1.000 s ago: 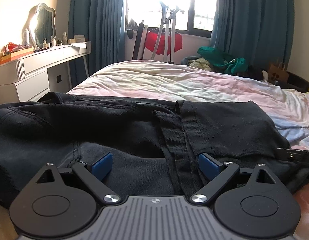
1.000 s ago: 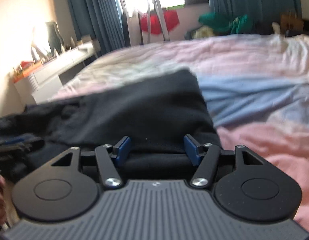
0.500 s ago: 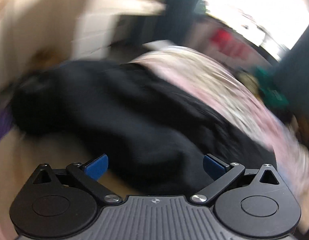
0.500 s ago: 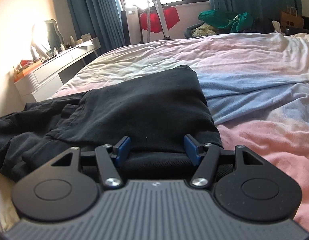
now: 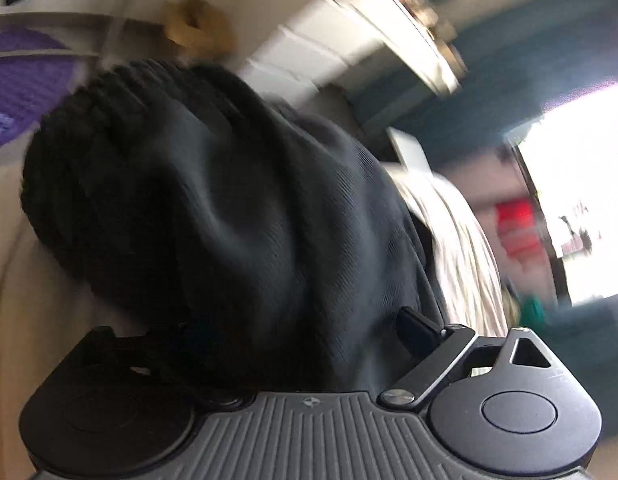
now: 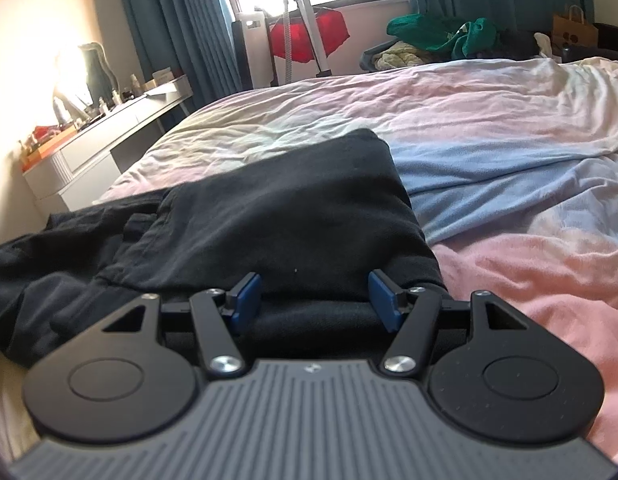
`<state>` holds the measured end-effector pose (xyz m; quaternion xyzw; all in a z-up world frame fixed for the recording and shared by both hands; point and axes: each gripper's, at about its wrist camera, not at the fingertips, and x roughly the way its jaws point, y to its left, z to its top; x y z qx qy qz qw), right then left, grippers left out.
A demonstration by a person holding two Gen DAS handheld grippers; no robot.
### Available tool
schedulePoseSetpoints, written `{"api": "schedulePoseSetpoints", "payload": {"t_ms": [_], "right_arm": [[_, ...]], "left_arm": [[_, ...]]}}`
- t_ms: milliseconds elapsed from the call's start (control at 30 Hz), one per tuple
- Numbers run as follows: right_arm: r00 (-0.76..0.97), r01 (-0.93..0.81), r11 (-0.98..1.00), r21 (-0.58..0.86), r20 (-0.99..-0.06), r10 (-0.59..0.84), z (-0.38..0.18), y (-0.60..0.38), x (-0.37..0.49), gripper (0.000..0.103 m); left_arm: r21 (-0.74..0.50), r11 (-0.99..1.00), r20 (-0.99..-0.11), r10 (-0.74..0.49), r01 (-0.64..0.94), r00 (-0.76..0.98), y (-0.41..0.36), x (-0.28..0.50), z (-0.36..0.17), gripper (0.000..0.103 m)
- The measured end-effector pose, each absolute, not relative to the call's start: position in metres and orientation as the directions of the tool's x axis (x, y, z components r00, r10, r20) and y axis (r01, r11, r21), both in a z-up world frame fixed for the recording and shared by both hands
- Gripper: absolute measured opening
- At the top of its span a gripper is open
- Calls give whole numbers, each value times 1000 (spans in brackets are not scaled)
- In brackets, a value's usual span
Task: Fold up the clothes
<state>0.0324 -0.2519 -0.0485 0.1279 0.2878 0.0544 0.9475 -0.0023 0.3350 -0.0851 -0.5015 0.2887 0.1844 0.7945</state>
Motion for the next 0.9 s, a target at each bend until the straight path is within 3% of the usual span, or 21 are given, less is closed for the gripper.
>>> {"api": "schedulePoseSetpoints", "payload": {"t_ms": [67,133,200,333,400,633,733,900], "right_arm": [[842,-43,957,288,-504,190,-42,-248,30,63],[849,-76,950,302,-480,220,-36,-242,28,63],[839,-108,953,283,-489,241,-36,-231,28,63],[741,-135,979,155,-639,203,-59,-206,43,61],[737,-141,979,145,-645,202,-61,-205,44,61],[734,-136,971,198,-638,233,-60,-214,44,61],[736,-126,961,245,-626,256,-57,-223,44,61],[756,-41,891,451,-569,323,-44,-260,38,61]], "left_arm": [[-694,414,-630,48,-589,775,342,2,-89,92],[-698,398,-615,93,-595,783,349,6,-93,84],[-691,416,-600,125,-591,790,349,6,-90,68],[-664,478,-567,179,-575,804,342,4,-79,41],[-648,508,-549,205,-567,810,339,3,-73,27],[-444,741,-416,328,-504,848,285,-4,-24,21],[-306,826,-322,378,-473,868,243,-10,4,20],[-102,915,-114,379,-390,918,140,-16,57,20]]}}
